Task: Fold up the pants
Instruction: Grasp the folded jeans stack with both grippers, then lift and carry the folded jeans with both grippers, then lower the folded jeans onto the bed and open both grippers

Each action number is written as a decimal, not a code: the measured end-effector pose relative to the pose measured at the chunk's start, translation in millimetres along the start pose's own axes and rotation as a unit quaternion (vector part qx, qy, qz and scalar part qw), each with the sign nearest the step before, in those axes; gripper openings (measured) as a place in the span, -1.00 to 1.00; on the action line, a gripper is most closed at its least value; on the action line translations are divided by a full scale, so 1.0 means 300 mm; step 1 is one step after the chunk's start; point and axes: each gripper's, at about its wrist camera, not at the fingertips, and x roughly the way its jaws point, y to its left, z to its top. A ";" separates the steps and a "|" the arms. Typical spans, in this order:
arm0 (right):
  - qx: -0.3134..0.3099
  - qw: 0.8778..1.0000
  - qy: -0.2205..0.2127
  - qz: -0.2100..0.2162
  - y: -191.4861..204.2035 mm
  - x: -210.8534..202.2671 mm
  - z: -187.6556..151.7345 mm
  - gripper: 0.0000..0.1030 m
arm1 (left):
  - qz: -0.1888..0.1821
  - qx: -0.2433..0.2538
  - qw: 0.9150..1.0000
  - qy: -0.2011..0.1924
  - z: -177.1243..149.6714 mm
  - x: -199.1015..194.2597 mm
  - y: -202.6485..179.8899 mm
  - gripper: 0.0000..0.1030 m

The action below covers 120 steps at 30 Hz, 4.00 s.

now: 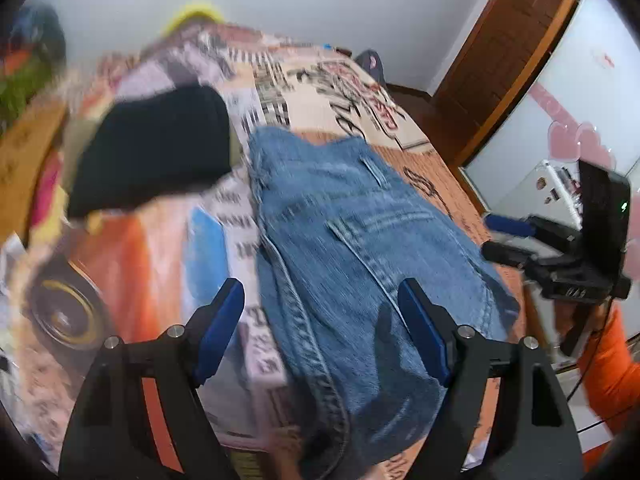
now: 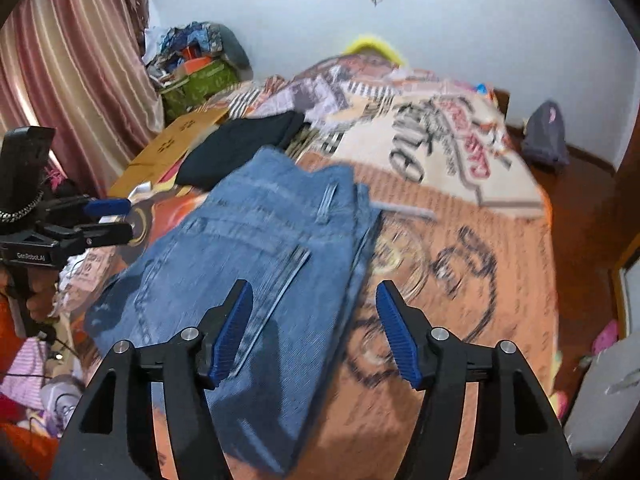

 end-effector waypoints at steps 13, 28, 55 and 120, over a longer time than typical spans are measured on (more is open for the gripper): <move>0.088 0.990 0.071 0.090 -0.083 0.171 -0.042 0.40 | -0.045 -0.057 0.995 0.072 0.021 0.189 0.096 0.75; 0.089 0.976 0.109 0.167 -0.125 0.334 0.018 0.67 | -0.099 -0.028 0.988 0.111 0.109 0.328 0.097 0.85; 0.006 0.996 0.006 0.094 0.060 0.077 0.097 -0.09 | 0.000 0.086 0.995 -0.042 0.101 -0.024 -0.085 0.15; -0.071 0.989 -0.109 0.075 0.331 0.542 0.723 0.00 | 0.140 -0.011 0.974 -0.176 0.506 -0.157 0.634 0.13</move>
